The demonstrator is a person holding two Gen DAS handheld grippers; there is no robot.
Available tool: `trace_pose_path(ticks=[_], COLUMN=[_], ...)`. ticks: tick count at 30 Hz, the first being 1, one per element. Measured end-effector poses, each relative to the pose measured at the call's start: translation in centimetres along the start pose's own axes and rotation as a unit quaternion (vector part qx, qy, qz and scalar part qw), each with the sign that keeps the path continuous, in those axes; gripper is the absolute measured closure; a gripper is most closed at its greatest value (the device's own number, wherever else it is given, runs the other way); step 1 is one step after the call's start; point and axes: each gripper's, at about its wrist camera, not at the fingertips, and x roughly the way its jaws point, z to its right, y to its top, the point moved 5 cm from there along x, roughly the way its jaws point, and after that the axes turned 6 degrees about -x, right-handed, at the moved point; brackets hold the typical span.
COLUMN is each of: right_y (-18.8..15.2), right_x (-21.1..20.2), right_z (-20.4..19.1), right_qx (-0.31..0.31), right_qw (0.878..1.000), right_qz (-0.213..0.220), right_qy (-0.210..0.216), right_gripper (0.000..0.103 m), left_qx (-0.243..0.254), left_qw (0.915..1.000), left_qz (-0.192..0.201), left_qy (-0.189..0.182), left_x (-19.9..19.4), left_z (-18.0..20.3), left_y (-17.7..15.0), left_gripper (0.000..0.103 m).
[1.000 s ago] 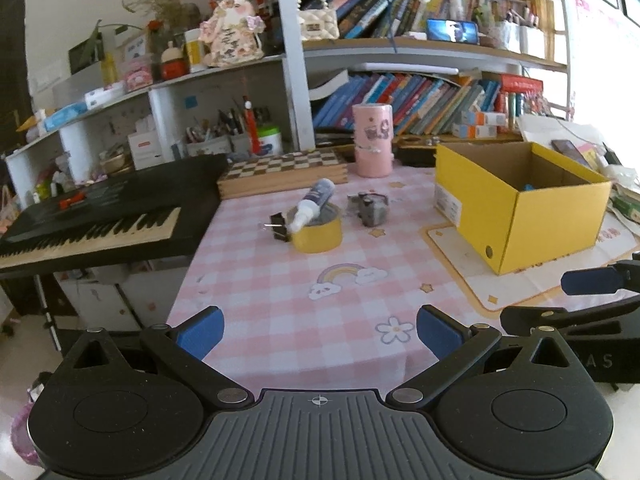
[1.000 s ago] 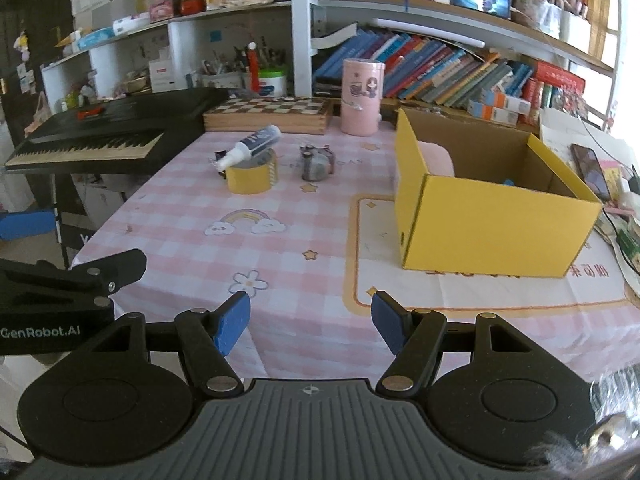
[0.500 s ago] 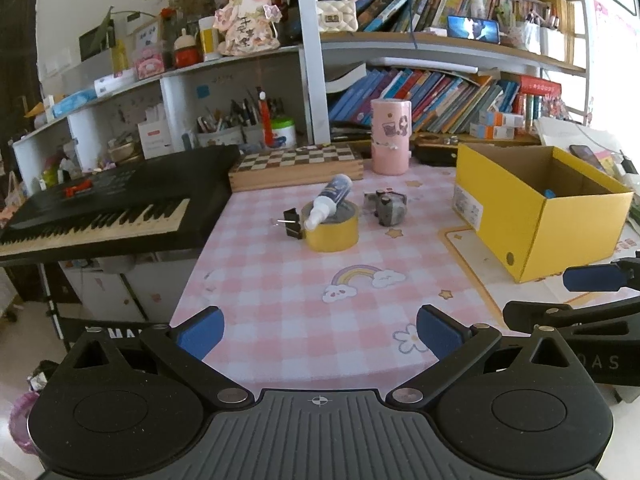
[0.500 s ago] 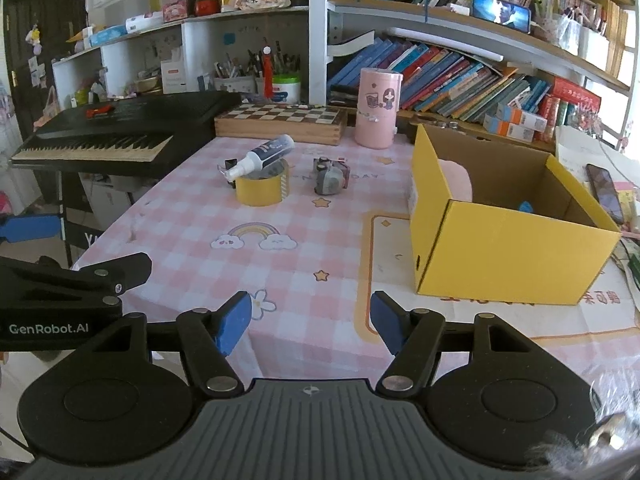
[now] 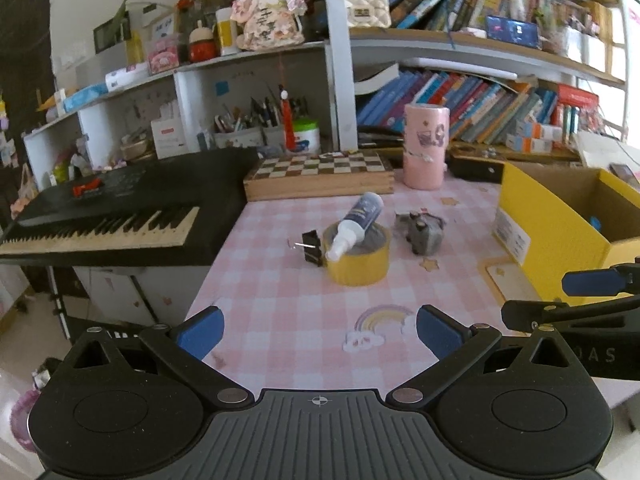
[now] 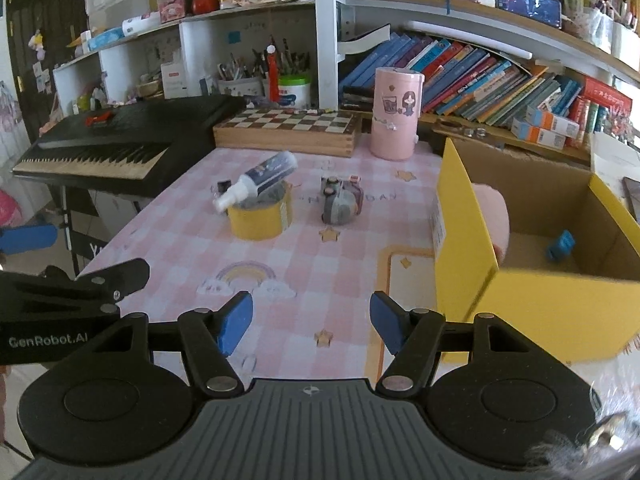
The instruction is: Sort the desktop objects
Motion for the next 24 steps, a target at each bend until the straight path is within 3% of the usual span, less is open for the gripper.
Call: trace_pose_path(ticks=[13, 24], right_y=[4.6, 7.3], right_x=[5.3, 11.9], right_z=[3.4, 4.8], right_qx=[0.007, 0.045], right_qw=[1.000, 0.998], right_qz=[0.005, -0.028], right_qy=[0.010, 0.024], right_gripper=[0.040, 0.040], left_qx=[-0.034, -0.009], left_qw=[0.9987, 0.9964], left_qz=[0.001, -0.001], left_qy=[0.039, 0.084], left_x=[5.6, 10.0], left_z=[0.9, 1.4], left_y=[3.9, 6.2], left_gripper=[0.000, 0.000])
